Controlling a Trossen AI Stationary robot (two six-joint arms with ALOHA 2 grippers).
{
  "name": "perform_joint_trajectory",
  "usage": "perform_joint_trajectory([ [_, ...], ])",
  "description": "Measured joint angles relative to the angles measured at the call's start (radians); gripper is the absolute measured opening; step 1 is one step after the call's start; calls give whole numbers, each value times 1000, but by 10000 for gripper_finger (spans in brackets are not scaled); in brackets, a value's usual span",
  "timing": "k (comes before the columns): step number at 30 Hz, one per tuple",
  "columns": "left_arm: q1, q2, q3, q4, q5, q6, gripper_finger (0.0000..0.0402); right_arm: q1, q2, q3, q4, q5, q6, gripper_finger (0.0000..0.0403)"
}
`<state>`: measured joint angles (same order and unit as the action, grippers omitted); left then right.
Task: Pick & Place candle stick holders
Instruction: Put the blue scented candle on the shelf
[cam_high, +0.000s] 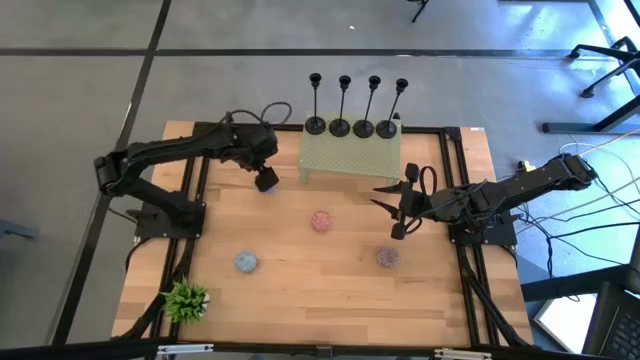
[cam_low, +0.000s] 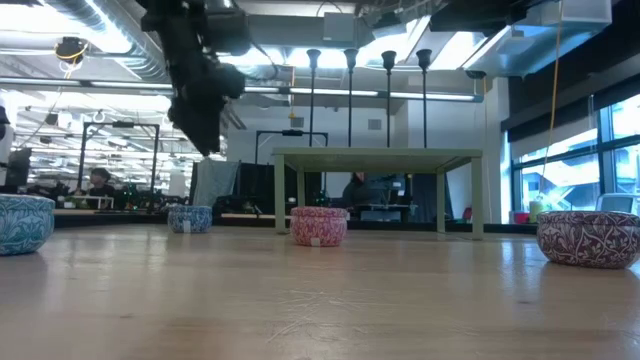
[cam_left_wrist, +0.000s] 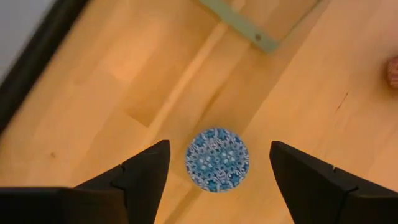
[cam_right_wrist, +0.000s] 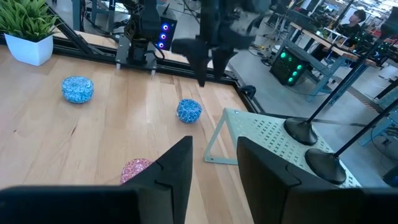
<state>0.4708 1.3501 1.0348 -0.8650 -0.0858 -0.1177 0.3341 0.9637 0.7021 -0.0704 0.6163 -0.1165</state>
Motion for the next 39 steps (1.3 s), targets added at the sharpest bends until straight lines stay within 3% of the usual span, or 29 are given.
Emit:
perform_joint_trajectory([
  [18,-32,275,0,-16,43,-25,283,0,0,0,0,0,46,131],
  [24,-31,286,0,-26,-52,-10,283,0,0,0,-1,-2,67,131],
  [39,-50,277,0,-46,-3,13,283,0,0,0,-1,-2,112,131],
])
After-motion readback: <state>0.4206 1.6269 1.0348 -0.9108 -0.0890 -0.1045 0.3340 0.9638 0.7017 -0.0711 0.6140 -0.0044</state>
